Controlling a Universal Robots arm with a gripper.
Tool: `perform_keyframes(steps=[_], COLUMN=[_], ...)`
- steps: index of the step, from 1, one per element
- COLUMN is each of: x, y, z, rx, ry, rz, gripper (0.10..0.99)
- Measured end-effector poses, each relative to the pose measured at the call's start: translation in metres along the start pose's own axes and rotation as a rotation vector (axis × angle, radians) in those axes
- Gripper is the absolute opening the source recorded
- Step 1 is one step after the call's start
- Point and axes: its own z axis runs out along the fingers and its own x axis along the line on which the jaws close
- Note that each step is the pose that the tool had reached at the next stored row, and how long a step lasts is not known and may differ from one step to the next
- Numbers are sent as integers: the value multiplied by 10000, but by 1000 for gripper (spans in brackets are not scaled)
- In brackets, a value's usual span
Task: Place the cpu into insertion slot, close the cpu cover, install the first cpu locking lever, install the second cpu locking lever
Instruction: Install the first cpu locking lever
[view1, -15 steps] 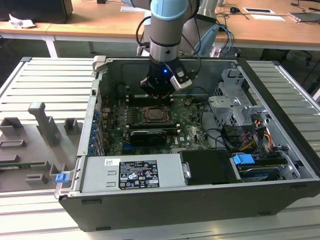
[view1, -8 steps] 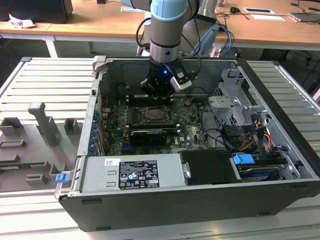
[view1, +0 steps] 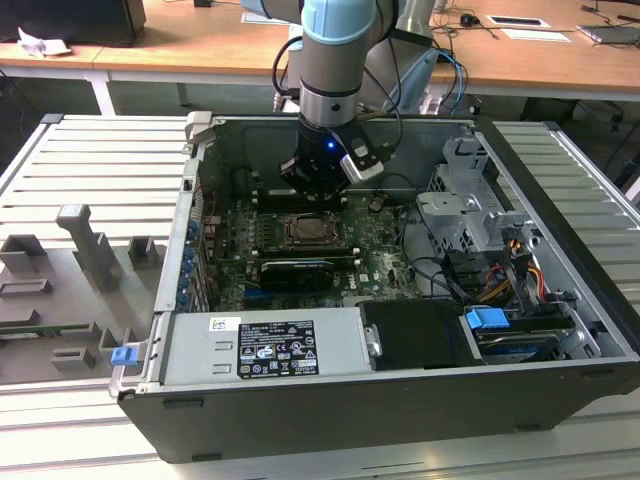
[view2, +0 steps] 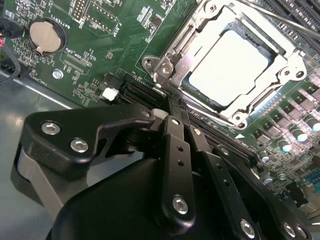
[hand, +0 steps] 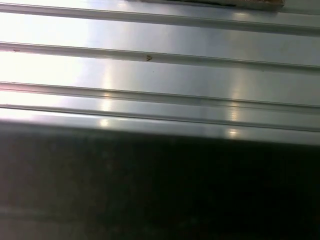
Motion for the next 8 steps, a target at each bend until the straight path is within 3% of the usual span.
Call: perform_keyframes(steps=[8], x=[-1], y=[2], z=[-28], rx=[33], ry=[1], rz=[-1], gripper=[106])
